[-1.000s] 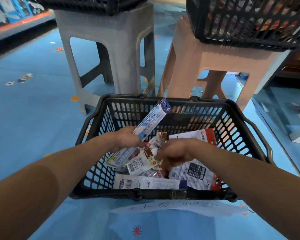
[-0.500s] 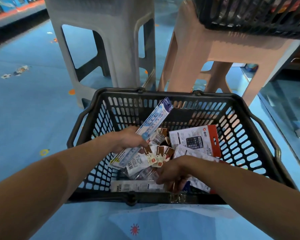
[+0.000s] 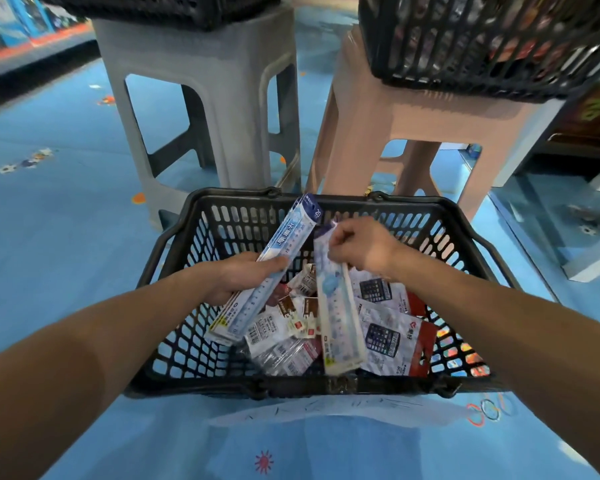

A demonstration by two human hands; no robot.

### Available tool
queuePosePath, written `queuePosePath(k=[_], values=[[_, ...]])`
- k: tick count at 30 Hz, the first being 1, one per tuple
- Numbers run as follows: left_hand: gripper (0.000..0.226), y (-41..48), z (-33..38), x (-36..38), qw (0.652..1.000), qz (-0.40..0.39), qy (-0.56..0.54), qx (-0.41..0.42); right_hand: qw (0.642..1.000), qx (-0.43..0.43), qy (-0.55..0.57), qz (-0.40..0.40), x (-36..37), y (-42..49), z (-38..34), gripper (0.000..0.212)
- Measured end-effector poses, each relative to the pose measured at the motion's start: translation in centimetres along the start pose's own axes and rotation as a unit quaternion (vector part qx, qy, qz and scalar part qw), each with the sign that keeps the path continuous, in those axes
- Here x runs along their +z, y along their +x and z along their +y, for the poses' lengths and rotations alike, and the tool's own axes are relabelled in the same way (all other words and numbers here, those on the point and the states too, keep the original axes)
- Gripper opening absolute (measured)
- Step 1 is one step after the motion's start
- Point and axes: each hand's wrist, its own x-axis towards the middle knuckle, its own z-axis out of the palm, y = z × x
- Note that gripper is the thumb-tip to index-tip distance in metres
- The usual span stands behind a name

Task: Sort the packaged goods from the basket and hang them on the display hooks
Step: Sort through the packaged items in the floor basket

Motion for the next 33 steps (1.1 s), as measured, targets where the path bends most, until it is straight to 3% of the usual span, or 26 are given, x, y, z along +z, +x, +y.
queuePosePath(k=[3,7,14,17,19,22,24,29,31,33], values=[[0.060,-0.5,0.3,-0.2,0.999,-0.030,-0.039,0.015,0.990,-0.066,0.114,0.048,-0.8,-0.4,0.5,0.017],[0.079,-0.5,0.6,-0.1,0.991,-0.055,-0.121,0.036,0.976,-0.069,0.196,0.069,-0.7,-1.3,0.3,0.025],[0.064,-1.4,0.9,0.5,0.986,-0.117,-0.103,0.062,0.946,-0.072,0.311,0.059,1.3,-1.1,-1.7,0.034],[0.040,-1.9,1.0,1.0,0.987,-0.120,-0.082,0.074,0.945,-0.067,0.316,0.054,2.1,-1.0,-2.5,0.035],[0.036,-1.7,0.9,1.0,0.986,-0.120,-0.084,0.076,0.954,-0.055,0.289,0.064,2.6,-0.7,-2.6,0.034],[0.034,-1.3,0.8,0.8,0.989,-0.102,-0.082,0.075,0.986,-0.057,0.107,0.118,3.3,0.0,-1.9,0.030],[0.038,-1.3,0.8,0.8,0.990,-0.090,-0.089,0.069,0.986,-0.060,0.023,0.153,3.1,0.0,-1.8,0.037],[0.034,-1.3,0.5,0.7,0.994,-0.082,-0.049,0.048,0.965,-0.073,0.134,0.211,1.9,1.3,-2.0,0.098],[0.043,-1.0,0.2,0.7,0.996,-0.078,-0.032,0.033,0.963,-0.075,0.189,0.179,1.8,1.8,-2.0,0.100],[0.048,-0.6,0.1,0.7,0.997,-0.069,-0.016,0.020,0.959,-0.078,0.234,0.143,2.1,1.7,-2.3,0.087]])
